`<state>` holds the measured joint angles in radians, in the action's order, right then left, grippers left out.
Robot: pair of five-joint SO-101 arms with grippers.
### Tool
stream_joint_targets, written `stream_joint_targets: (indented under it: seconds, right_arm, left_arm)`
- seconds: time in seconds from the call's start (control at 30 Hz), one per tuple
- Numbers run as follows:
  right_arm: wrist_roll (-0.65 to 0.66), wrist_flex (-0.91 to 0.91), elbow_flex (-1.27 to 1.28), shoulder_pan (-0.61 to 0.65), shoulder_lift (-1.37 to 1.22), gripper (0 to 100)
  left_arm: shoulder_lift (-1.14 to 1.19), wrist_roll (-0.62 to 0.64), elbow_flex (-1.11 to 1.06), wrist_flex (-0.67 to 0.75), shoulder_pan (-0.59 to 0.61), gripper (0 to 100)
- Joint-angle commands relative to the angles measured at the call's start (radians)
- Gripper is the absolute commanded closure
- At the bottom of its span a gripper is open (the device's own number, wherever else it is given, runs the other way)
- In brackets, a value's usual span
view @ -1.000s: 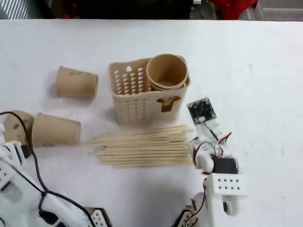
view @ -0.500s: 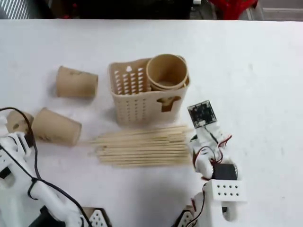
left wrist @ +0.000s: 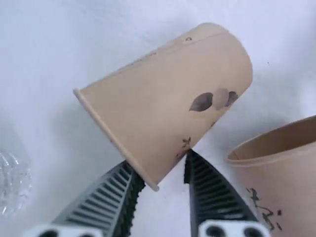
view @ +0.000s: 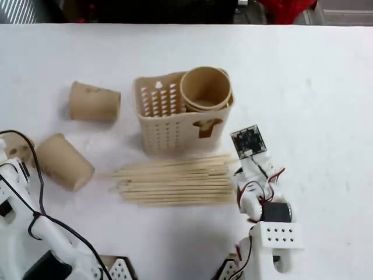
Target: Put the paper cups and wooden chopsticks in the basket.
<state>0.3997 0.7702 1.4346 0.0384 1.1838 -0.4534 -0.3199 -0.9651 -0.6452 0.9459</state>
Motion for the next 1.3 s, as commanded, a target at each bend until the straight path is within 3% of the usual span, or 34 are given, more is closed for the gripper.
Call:
stream_joint_targets:
  seconds: [0.0,0.2,0.43,0.57,0.7,0.83,0.97,1.03,1.13,1.27]
  right_arm:
    - [0.011,-0.022,-0.005,-0.002,0.022,97.8]
    - [0.011,-0.107,0.035,-0.002,0.022,97.8]
    - [0.011,-0.108,0.037,-0.002,0.022,97.8]
    - [0.011,-0.11,0.032,-0.013,0.022,98.1]
    - [-0.015,-0.11,0.015,-0.079,0.024,98.1]
    - [-0.038,-0.104,0.014,-0.093,0.05,98.1]
    - [-0.04,-0.045,0.021,-0.094,0.137,98.1]
    - [-0.04,0.016,0.02,-0.096,0.203,98.1]
    - [-0.037,0.127,0.021,-0.162,0.337,98.1]
    - [-0.009,0.196,0.149,-0.259,0.541,98.0]
  left_arm:
    - [-0.001,0.009,0.006,0.026,-0.013,89]
    - [-0.005,0.008,0.094,-0.054,-0.005,98]
    - [-0.005,0.011,0.451,-0.364,-0.028,98]
    - [-0.005,0.015,0.738,-0.574,-0.128,98]
    - [-0.005,0.084,1.102,-0.829,-0.358,98]
    - [0.007,0.143,1.398,-0.948,-0.731,98]
    - [0.007,0.163,1.447,-0.905,-1.138,98]
    - [0.007,0.163,1.412,-0.844,-1.282,98]
    - [0.007,0.16,1.33,-0.755,-1.414,98]
    - [0.033,0.158,1.204,-0.643,-1.492,98]
